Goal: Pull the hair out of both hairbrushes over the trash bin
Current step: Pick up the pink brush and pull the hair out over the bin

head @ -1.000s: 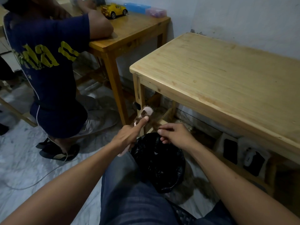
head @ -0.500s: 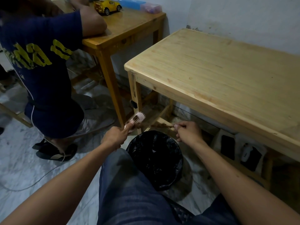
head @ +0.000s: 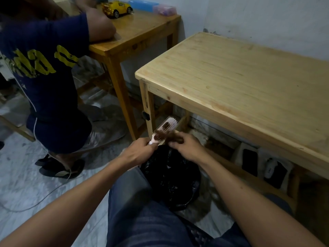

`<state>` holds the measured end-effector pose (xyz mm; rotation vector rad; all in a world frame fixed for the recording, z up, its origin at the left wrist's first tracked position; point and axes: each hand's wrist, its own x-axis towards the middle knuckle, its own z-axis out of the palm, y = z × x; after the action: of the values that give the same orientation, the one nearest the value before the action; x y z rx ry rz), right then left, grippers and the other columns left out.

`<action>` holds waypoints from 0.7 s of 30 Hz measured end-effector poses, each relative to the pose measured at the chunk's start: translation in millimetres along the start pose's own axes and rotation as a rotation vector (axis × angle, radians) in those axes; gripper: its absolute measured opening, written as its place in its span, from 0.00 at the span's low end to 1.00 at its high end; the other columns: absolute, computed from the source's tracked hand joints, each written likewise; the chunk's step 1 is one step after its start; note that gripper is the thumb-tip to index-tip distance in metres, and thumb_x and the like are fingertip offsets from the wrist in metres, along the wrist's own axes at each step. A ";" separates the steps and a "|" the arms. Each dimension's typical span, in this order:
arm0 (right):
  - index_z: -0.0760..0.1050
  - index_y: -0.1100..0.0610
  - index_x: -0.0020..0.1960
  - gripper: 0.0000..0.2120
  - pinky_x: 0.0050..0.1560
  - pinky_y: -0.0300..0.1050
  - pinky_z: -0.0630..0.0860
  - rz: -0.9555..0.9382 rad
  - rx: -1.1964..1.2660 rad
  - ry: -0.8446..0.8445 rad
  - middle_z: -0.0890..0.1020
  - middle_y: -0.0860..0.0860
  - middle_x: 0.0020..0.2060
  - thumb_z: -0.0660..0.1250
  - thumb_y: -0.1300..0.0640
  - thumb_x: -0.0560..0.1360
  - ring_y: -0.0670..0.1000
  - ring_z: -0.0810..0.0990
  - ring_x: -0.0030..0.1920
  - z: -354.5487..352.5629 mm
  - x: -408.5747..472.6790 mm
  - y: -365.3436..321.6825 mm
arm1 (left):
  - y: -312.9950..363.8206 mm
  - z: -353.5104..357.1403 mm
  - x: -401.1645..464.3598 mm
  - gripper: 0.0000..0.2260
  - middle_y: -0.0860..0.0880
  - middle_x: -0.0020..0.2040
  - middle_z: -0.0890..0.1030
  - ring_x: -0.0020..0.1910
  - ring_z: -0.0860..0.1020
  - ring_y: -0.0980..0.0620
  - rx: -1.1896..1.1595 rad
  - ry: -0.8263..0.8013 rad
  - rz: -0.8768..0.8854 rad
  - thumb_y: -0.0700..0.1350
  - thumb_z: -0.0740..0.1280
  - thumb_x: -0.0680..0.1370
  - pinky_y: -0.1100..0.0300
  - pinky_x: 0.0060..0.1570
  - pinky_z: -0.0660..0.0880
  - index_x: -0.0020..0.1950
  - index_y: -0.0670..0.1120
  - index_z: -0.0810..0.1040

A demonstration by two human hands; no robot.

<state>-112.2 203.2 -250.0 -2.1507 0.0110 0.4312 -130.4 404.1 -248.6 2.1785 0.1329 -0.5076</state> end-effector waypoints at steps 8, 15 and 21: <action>0.87 0.52 0.48 0.10 0.45 0.43 0.72 0.056 -0.348 0.189 0.88 0.50 0.46 0.66 0.57 0.77 0.54 0.84 0.49 -15.1 -4.4 24.9 | -12.3 -17.8 -6.1 0.17 0.44 0.37 0.77 0.32 0.72 0.48 0.056 0.027 -0.108 0.54 0.65 0.79 0.53 0.33 0.68 0.48 0.39 0.80; 0.84 0.54 0.56 0.17 0.48 0.46 0.80 0.224 -0.416 -0.129 0.84 0.54 0.55 0.66 0.54 0.69 0.56 0.83 0.51 -13.7 0.8 11.7 | -8.4 -8.2 -1.2 0.18 0.45 0.39 0.79 0.34 0.76 0.46 0.146 0.099 -0.091 0.59 0.62 0.78 0.52 0.36 0.72 0.45 0.45 0.79; 0.78 0.45 0.62 0.27 0.60 0.47 0.78 0.053 -0.008 -0.183 0.86 0.45 0.55 0.77 0.40 0.66 0.47 0.84 0.54 6.6 12.2 10.1 | 2.4 -0.7 -5.3 0.13 0.48 0.42 0.80 0.40 0.78 0.48 0.137 0.039 0.013 0.56 0.63 0.80 0.52 0.40 0.73 0.48 0.47 0.79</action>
<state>-104.4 204.4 -265.3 -2.1152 -0.0363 0.6585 -134.4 403.7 -244.3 2.3222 0.1079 -0.4795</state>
